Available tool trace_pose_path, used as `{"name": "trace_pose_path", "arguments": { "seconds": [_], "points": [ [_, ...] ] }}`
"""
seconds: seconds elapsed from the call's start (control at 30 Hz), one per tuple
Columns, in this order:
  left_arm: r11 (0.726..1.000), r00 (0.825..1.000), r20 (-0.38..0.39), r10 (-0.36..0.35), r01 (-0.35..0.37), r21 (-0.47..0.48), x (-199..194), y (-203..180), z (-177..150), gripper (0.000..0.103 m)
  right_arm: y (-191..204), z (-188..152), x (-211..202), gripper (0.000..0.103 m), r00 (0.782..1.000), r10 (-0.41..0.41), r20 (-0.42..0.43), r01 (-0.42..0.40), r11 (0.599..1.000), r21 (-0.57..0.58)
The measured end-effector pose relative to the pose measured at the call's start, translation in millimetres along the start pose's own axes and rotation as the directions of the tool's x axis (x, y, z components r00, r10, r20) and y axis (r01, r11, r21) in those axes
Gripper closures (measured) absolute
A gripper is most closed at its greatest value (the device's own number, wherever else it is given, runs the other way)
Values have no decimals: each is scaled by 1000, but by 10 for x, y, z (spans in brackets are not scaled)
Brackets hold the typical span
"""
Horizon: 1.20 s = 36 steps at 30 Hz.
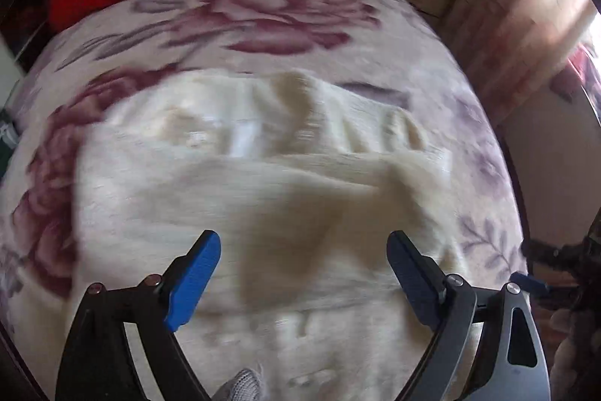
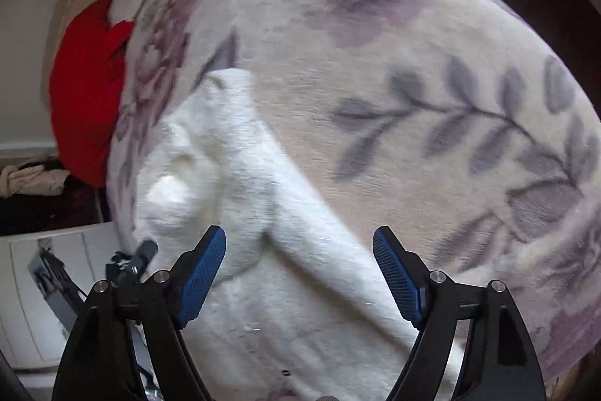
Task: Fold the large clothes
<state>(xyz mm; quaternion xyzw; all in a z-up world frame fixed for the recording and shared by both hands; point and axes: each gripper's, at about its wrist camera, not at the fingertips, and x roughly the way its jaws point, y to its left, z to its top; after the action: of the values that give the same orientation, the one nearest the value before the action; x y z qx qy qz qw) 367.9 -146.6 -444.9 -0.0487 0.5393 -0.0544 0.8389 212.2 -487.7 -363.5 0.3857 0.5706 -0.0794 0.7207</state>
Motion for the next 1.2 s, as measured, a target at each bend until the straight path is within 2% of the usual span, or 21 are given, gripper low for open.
{"name": "trace_pose_path", "arguments": {
  "seconds": [0.07, 0.13, 0.23, 0.3, 0.37, 0.4, 0.43, 0.47, 0.6, 0.7, 0.77, 0.8, 0.87, 0.9, 0.93, 1.0, 1.1, 1.2],
  "points": [
    [994, 996, 14, 88, -87, -59, -111, 447, -1, 13, 250, 62, 94, 20, 999, 47, -23, -48, 999, -23],
    [980, 985, 9, 173, -171, -103, -124, 813, -36, 13, 535, 136, 281, 19, 995, 78, -58, -81, 995, -63],
    [947, 960, -47, 274, -278, -160, 42, 1371, -88, 13, 836, 252, 766, 18, 992, 8, -127, -26, 990, -136],
    [923, 941, -69, 332, -339, -181, 169, 1683, -96, 13, 927, 263, 1096, 17, 979, -65, -191, 35, 987, -154],
    [909, 928, -72, 366, -373, -189, 285, 1853, -74, 13, 1009, 202, 1324, 21, 965, -106, -241, 63, 981, -182],
    [906, 927, -69, 369, -376, -195, 315, 1908, -47, 13, 1072, 158, 1329, 44, 971, -126, -202, 82, 973, -214],
    [906, 928, -64, 366, -371, -202, 339, 1977, -15, 13, 1135, 131, 1319, 85, 974, -140, -176, 93, 964, -248],
    [904, 928, -63, 367, -371, -211, 370, 2013, 36, 13, 1193, 108, 1312, 89, 973, -165, -163, 114, 953, -281],
    [902, 935, -39, 351, -349, -255, 410, 2125, 221, 13, 1433, 119, 970, 90, 991, -132, -34, 114, 939, -323],
    [904, 938, -50, 344, -345, -252, 542, 2149, 288, 13, 1598, 193, 765, 90, 994, -94, 49, 105, 926, -362],
    [902, 932, -87, 352, -363, -236, 704, 2156, 253, 13, 1568, 306, 923, 88, 992, -122, 14, 118, 922, -368],
    [898, 924, -118, 363, -381, -221, 806, 2168, 217, 13, 1471, 380, 1103, 83, 981, -190, -29, 168, 921, -353],
    [899, 920, -140, 366, -389, -203, 877, 2171, 164, 13, 1244, 465, 1334, 82, 956, -284, -72, 247, 914, -322],
    [900, 919, -138, 369, -391, -193, 844, 2155, 152, 13, 1167, 492, 1333, 67, 957, -283, -69, 251, 921, -297],
    [902, 920, -131, 371, -390, -186, 794, 2133, 150, 13, 1126, 515, 1284, 56, 961, -271, -61, 246, 932, -265],
    [909, 926, -105, 364, -377, -176, 631, 2056, 149, 13, 1113, 519, 1063, 56, 978, -209, -23, 199, 955, -219],
    [922, 933, -60, 354, -359, -148, 428, 1878, 143, 13, 1214, 408, 762, 56, 992, -118, 38, 124, 965, -232],
    [924, 928, -69, 367, -372, -91, 527, 1724, 124, 13, 1381, 232, 759, 56, 1000, 2, -27, -11, 948, -319]
  ]
}}
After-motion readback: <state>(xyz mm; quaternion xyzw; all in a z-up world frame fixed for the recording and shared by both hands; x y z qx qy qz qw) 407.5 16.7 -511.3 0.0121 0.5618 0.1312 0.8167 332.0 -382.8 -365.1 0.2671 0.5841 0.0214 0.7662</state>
